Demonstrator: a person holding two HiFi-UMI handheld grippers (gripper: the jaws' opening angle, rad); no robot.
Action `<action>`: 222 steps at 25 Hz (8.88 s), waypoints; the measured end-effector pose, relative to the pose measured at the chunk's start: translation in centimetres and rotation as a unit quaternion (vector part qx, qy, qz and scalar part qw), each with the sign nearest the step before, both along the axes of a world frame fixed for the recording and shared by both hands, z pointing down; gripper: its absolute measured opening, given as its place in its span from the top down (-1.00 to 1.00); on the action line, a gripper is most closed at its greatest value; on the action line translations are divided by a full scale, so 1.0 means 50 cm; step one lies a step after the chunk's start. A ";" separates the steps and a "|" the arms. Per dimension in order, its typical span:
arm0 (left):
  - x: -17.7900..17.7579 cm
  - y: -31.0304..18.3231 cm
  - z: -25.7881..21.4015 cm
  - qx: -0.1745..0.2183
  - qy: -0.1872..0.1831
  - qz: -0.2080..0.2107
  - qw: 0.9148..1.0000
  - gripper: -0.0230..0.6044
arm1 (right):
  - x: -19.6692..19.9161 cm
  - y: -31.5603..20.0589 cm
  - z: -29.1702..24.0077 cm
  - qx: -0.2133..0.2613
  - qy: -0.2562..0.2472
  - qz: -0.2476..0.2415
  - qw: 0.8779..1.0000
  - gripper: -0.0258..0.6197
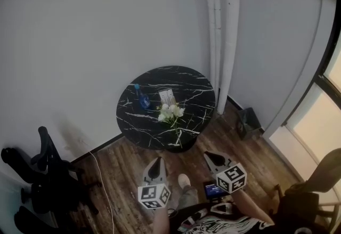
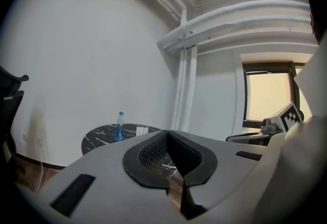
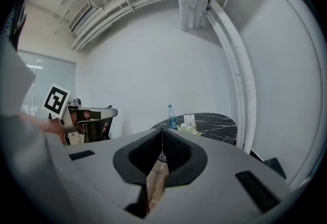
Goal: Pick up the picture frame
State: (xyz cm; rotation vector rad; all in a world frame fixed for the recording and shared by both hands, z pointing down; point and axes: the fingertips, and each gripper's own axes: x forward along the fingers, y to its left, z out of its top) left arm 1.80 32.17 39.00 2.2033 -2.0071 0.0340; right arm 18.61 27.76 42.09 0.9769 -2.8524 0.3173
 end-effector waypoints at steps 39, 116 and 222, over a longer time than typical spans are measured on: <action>-0.338 -0.707 0.097 -0.030 0.038 0.075 0.996 0.88 | -0.310 -0.619 0.149 -0.088 0.113 0.049 0.988 0.86; -0.276 -0.957 0.504 -0.236 -0.084 0.213 0.944 0.13 | -0.499 -0.906 0.432 -0.049 0.208 -0.180 0.960 0.35; -0.189 -0.719 0.167 -0.207 0.082 0.214 0.951 0.30 | -0.401 -0.646 0.094 -0.161 0.095 -0.055 0.981 0.42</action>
